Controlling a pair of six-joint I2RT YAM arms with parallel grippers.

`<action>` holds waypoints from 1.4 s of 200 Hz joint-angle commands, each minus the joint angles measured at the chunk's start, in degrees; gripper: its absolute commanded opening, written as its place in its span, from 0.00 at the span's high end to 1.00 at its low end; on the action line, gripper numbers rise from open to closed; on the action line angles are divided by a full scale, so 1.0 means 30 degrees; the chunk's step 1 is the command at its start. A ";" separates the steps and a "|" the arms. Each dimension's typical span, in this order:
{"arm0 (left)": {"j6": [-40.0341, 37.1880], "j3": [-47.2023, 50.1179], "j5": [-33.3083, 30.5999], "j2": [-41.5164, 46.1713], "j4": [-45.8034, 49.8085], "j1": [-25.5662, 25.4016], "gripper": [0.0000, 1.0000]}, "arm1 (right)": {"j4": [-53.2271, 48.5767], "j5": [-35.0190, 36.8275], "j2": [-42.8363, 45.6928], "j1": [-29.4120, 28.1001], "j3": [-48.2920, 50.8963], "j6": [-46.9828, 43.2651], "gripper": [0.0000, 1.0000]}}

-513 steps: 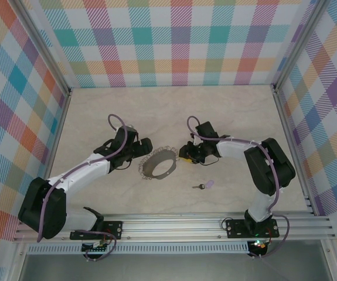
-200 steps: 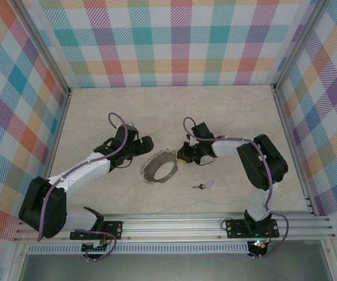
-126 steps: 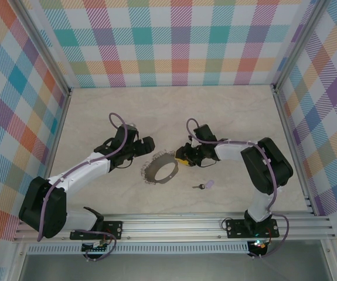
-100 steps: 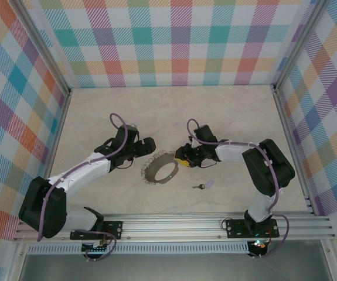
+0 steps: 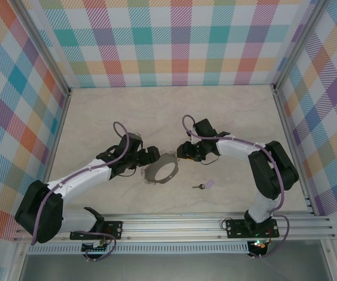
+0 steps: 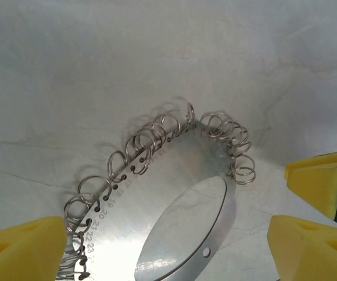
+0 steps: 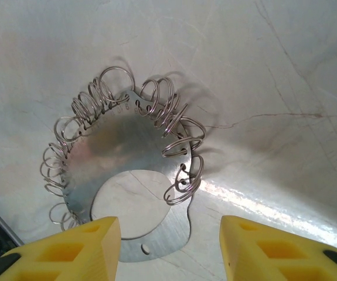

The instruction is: Put the keys on the keyring

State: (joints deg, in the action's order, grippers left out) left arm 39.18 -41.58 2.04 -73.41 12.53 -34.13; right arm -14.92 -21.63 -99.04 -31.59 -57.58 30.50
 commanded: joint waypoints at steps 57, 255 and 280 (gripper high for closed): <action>0.0849 0.0086 0.0852 -0.3022 -0.3381 -0.0309 0.11 | -0.0046 -0.1538 -0.2225 -0.0326 -0.1180 -0.1744 0.50; -0.2799 -0.4081 0.1332 -0.8426 -0.5058 0.1814 0.10 | 0.1311 -0.2642 -0.1477 -0.0747 0.0237 -0.0624 0.57; -0.3605 -0.5041 0.1812 -0.8302 -0.4288 0.2245 0.10 | 0.0869 -0.1701 -0.0896 -0.0740 0.0411 -0.0624 0.56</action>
State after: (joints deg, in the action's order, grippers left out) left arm 32.82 -53.36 5.54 -98.48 -3.20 -28.86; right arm -11.14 -28.53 -104.84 -33.47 -57.14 28.12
